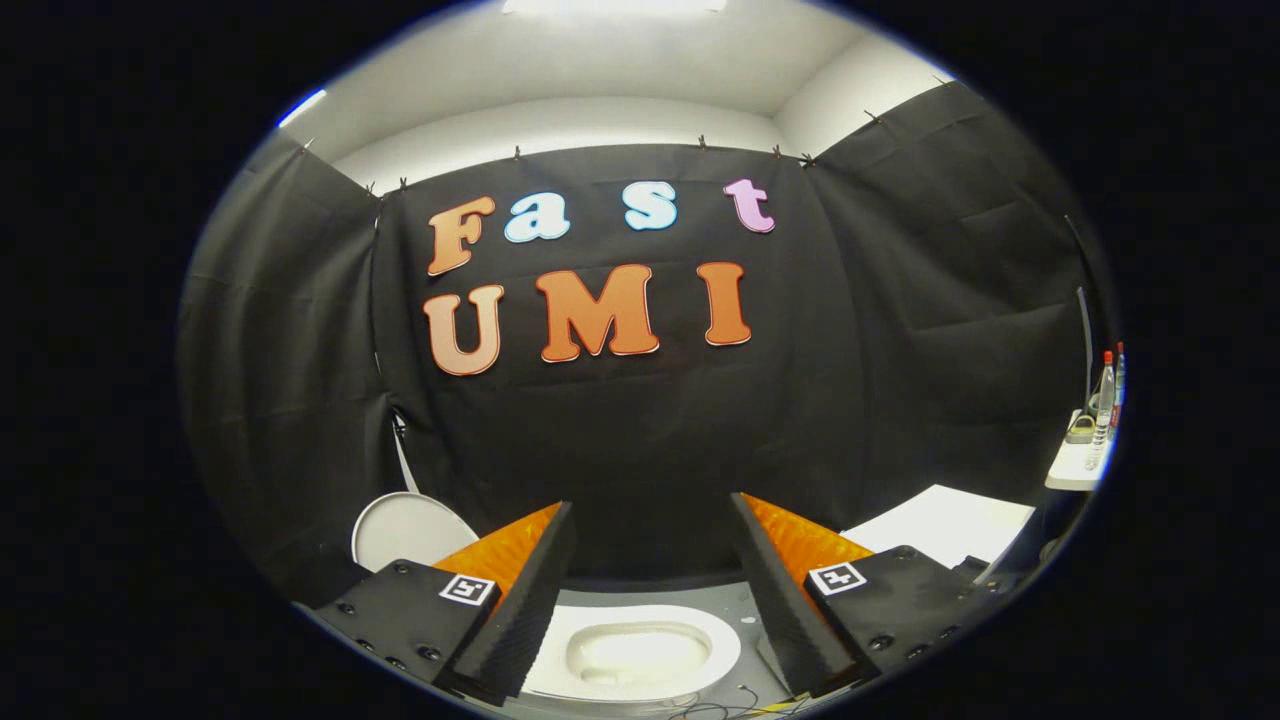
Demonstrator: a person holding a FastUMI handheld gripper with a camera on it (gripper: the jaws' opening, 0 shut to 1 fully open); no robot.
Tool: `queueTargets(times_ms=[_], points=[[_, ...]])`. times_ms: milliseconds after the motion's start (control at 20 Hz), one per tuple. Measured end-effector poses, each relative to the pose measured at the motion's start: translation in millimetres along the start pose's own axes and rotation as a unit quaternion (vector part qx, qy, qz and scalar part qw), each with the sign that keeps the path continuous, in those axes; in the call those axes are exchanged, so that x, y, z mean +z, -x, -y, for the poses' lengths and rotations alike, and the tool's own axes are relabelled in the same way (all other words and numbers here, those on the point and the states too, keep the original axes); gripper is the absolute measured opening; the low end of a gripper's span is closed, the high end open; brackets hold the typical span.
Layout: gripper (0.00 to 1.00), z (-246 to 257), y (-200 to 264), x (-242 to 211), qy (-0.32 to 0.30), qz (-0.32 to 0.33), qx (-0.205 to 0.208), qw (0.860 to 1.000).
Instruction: Open the toilet lid.
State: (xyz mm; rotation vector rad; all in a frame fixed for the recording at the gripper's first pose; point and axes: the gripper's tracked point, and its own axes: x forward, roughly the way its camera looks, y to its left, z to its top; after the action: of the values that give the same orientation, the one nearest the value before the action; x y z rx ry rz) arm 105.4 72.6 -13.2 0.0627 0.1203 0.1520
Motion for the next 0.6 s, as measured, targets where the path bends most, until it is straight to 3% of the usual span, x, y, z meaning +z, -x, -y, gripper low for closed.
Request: queueTargets(times_ms=[600], points=[[0.98,15.4,5.8,-1.9,0.01,0.003,-0.009,1.0]])
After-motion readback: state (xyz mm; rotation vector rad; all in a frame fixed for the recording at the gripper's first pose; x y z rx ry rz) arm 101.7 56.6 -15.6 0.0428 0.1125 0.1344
